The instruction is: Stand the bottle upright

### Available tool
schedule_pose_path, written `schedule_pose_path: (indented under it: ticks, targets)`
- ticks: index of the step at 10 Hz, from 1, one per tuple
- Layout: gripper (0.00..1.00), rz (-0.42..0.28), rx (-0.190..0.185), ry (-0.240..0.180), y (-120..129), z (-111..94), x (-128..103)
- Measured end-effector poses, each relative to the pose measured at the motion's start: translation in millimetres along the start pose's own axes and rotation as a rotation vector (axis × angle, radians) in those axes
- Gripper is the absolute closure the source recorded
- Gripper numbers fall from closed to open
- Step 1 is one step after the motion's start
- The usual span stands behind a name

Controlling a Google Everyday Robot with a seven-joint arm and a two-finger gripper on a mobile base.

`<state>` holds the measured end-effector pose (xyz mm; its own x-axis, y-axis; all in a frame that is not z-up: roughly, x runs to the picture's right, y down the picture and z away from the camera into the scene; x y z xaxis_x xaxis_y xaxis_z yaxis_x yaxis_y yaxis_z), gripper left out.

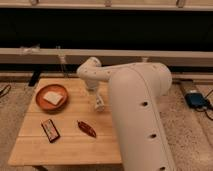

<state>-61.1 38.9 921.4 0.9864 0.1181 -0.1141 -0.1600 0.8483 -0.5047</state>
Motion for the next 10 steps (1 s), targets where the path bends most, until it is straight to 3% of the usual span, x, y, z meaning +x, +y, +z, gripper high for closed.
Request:
schedule_pose_path:
  ticks: [10]
  targets:
    - [0.23,0.018,-0.029,0.053,-18.8,16.8,27.4]
